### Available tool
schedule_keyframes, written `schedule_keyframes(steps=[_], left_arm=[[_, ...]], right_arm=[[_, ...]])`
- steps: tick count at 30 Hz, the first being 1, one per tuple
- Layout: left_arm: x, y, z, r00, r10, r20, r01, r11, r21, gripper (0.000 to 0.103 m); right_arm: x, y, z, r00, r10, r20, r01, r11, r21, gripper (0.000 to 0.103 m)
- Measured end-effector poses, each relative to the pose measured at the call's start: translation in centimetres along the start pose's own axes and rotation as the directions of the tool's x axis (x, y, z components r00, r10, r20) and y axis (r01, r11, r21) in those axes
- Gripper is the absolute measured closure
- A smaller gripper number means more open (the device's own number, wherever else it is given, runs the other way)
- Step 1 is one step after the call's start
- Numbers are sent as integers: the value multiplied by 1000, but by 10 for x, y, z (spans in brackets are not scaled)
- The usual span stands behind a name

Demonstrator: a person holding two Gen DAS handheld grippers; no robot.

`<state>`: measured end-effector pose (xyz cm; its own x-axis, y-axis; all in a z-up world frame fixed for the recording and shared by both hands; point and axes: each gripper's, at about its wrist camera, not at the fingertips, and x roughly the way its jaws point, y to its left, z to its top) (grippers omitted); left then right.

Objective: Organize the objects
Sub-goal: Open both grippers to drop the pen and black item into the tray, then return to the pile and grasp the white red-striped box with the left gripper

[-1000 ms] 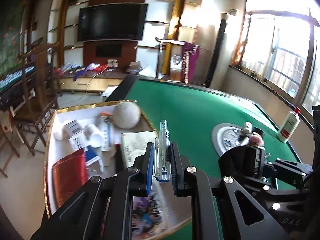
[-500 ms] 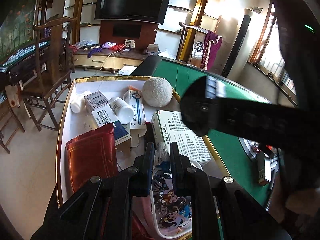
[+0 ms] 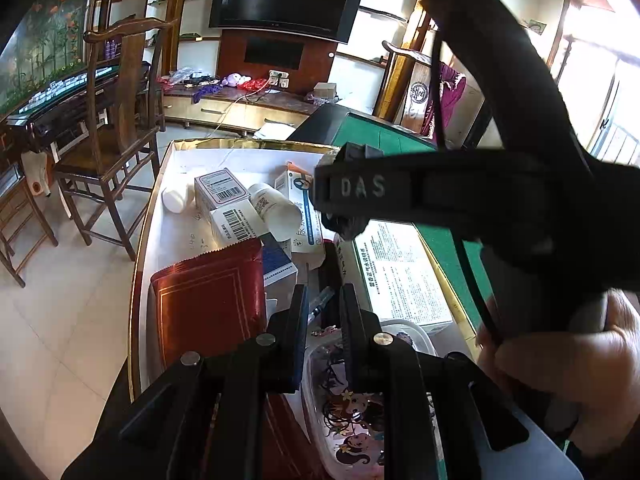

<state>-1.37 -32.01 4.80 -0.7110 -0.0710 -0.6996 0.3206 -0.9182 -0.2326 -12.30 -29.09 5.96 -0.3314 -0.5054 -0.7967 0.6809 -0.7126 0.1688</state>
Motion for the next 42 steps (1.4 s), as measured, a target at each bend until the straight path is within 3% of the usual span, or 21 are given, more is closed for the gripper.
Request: schedule_keyframes(steps=[13, 16, 20, 22, 29, 34, 38, 42], left_arm=[[-1, 1, 1, 1000, -24, -2, 24, 999, -22, 90], [-3, 2, 1, 999, -36, 7, 36, 999, -35, 81], [-5, 1, 2, 999, -47, 23, 48, 998, -35, 56], [-9, -2, 2, 998, -46, 44, 47, 999, -22, 55], [-26, -13, 1, 986, -64, 153, 63, 998, 11, 52], [-29, -32, 1, 980, -88, 177, 75, 994, 81, 50], [-36, -68, -4, 983, -87, 164, 58, 983, 176, 50], [-42, -122, -18, 982, -173, 71, 146, 946, 289, 50]], right_arm=[[21, 15, 19, 999, -26, -27, 25, 999, -45, 65], [13, 14, 17, 1000, -16, -9, 16, 999, -45, 63], [-15, 1, 11, 999, 25, 43, -26, 1000, 6, 55], [-31, -5, 3, 996, 41, 78, -43, 999, 29, 51], [-103, -34, -76, 976, 80, 201, -101, 991, 93, 47], [-149, -86, -134, 972, 42, 232, -83, 982, 170, 47], [-190, -147, -181, 962, -89, 258, 12, 958, 286, 47], [-206, -202, -215, 949, -210, 234, 108, 916, 386, 47]])
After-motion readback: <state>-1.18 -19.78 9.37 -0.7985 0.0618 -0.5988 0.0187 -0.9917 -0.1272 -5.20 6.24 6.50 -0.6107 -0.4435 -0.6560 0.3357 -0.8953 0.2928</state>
